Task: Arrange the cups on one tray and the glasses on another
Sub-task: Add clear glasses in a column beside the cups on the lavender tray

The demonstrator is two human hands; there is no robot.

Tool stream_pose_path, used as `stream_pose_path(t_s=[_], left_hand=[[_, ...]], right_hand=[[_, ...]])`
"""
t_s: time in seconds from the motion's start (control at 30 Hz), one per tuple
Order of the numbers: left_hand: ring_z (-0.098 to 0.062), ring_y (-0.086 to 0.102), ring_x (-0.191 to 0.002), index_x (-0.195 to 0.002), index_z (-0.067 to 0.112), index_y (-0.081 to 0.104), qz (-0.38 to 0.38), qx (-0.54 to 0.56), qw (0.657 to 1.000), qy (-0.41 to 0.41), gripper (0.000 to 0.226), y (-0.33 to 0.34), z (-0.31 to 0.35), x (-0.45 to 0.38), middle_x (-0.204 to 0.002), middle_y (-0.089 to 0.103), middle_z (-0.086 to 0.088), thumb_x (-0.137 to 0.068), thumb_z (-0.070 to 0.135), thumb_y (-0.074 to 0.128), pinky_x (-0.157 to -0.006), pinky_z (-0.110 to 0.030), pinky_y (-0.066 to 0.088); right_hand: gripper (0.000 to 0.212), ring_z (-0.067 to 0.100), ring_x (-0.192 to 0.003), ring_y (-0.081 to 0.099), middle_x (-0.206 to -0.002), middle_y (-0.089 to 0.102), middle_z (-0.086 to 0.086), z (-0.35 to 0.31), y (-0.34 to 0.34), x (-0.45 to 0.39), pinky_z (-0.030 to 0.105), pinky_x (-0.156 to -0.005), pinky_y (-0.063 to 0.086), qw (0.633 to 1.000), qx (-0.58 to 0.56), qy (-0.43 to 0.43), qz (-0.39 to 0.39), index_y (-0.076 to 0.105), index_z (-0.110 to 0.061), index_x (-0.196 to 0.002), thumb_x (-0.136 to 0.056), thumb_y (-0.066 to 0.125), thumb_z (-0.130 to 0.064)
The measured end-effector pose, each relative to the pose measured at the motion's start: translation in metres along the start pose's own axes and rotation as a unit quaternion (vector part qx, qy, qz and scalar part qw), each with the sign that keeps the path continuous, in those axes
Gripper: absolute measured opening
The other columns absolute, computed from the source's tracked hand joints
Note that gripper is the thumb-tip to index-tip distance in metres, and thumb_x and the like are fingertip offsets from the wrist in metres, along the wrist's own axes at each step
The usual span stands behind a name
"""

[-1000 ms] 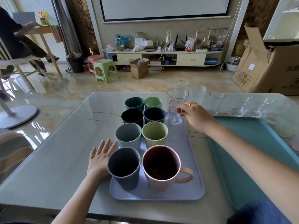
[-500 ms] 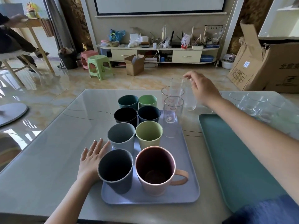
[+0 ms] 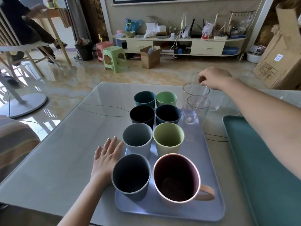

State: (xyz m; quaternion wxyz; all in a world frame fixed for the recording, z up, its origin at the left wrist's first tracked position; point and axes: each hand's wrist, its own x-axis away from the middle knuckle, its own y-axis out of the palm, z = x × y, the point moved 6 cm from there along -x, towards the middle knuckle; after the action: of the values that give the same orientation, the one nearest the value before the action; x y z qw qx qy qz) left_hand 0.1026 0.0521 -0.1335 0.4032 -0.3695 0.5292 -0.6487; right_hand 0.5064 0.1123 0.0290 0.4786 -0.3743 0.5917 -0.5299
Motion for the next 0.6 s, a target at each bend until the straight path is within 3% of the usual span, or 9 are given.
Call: stream_pose_path(t_s=[0.13, 0.27, 0.4, 0.53, 0.6], left_hand=[[-0.012, -0.014, -0.145, -0.147, 0.038, -0.005, 0.004, 0.009, 1.0, 0.002, 0.127, 0.001, -0.001, 0.0, -0.158, -0.01, 0.009, -0.034, 0.09, -0.031, -0.117, -0.036, -0.008], [-0.005, -0.021, -0.138, -0.145, 0.039, -0.013, 0.009, 0.011, 1.0, 0.008, 0.121, 0.003, -0.002, -0.002, -0.158, -0.013, 0.01, -0.036, 0.091, -0.03, -0.117, -0.037, -0.008], [-0.003, -0.026, -0.133, -0.135, 0.036, -0.026, 0.002, 0.014, 1.0, 0.01, 0.112, 0.005, -0.004, -0.002, -0.157, -0.015, 0.01, -0.038, 0.092, -0.026, -0.116, -0.036, -0.011], [-0.003, -0.024, -0.133, -0.141, 0.033, -0.02, 0.005, 0.021, 1.0, 0.014, 0.122, 0.005, -0.005, -0.003, -0.157, -0.014, 0.01, -0.035, 0.092, -0.027, -0.117, -0.037, -0.01], [-0.003, -0.026, -0.132, -0.135, 0.028, -0.029, 0.008, -0.001, 1.0, 0.012, 0.121, 0.005, -0.005, -0.003, -0.157, -0.017, 0.009, -0.031, 0.089, -0.034, -0.117, -0.037, -0.01]], right_hand=[[0.015, 0.03, -0.087, 0.059, -0.104, 0.067, 0.017, 0.005, 0.004, 0.0, 0.032, -0.075, 0.047, 0.995, -0.088, 0.025, 0.025, 0.07, -0.009, -0.099, -0.088, 0.06, -0.006], [0.026, 0.024, -0.074, 0.052, -0.101, 0.067, 0.015, 0.006, 0.007, 0.004, 0.026, -0.067, 0.037, 0.993, -0.09, 0.036, 0.066, 0.068, -0.007, -0.1, -0.09, 0.048, 0.006], [0.03, 0.027, -0.077, 0.058, -0.099, 0.069, 0.013, 0.009, -0.001, 0.004, 0.029, -0.066, 0.044, 0.99, -0.085, 0.03, 0.108, 0.066, -0.011, -0.096, -0.087, 0.045, 0.01], [0.027, 0.031, -0.086, 0.062, -0.099, 0.07, 0.013, 0.013, -0.024, 0.011, 0.032, -0.07, 0.048, 0.975, -0.11, 0.034, 0.189, 0.064, -0.009, -0.096, -0.087, 0.045, 0.008], [0.024, 0.033, -0.089, 0.063, -0.1, 0.069, 0.014, 0.01, -0.039, 0.018, 0.034, -0.07, 0.049, 0.965, -0.117, 0.028, 0.232, 0.063, -0.006, -0.097, -0.089, 0.045, 0.005]])
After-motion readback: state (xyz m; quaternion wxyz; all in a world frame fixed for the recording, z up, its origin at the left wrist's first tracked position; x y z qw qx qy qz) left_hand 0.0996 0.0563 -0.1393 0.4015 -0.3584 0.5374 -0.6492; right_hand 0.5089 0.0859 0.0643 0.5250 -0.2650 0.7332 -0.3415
